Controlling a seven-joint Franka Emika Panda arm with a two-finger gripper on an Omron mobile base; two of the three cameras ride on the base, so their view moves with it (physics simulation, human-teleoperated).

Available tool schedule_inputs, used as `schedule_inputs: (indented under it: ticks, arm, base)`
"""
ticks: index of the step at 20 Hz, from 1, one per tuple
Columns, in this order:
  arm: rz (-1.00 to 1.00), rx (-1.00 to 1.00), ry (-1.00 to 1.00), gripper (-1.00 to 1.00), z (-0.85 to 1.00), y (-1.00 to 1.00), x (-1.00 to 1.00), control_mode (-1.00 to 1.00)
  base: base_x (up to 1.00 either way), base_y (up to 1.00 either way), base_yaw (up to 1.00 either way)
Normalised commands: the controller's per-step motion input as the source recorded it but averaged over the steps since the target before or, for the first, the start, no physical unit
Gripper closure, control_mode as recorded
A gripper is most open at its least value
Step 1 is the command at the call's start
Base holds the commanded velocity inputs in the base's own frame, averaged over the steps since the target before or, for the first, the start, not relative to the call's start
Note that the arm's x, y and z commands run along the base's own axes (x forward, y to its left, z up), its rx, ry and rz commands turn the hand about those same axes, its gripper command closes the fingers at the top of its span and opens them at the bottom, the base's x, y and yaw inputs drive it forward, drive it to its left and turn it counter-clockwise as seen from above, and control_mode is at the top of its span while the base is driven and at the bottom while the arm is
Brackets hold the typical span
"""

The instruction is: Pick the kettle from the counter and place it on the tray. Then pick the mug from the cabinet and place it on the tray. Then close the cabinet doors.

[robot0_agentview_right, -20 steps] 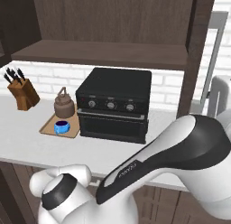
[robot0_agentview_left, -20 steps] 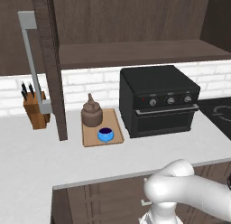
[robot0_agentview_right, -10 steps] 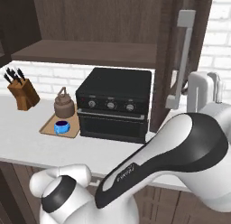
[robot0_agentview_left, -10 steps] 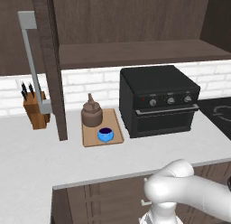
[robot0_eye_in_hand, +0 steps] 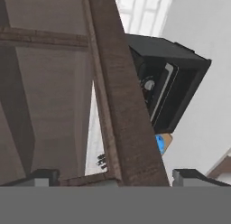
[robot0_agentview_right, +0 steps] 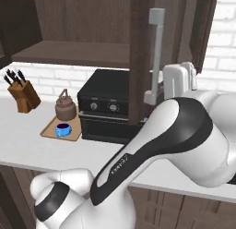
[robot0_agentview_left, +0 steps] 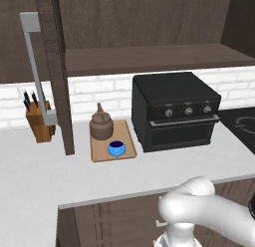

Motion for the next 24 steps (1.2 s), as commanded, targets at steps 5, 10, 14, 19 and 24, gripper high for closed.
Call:
schedule_inputs:
  ticks: [5, 10, 14, 19, 24]
  arm:
    - [0.07, 0.01, -0.02, -1.0, -0.08, 0.78, 0.25, -1.0]
    - [0.07, 0.01, -0.01, -1.0, -0.01, 0.74, 0.36, -1.0]
    - [0.01, 0.07, -0.1, -1.0, 0.0, 0.66, 0.48, -1.0]
    - [0.03, 0.08, -0.01, -1.0, -0.02, 0.56, 0.61, -1.0]
    - [0.01, 0.05, 0.0, -1.0, 0.0, 0.42, 0.7, -1.0]
  base:
    - [0.0, 0.0, 0.0]
    - [0.0, 0.0, 0.0]
    - [0.0, 0.0, 0.0]
    - [0.0, 0.0, 0.0]
    - [0.0, 0.0, 0.0]
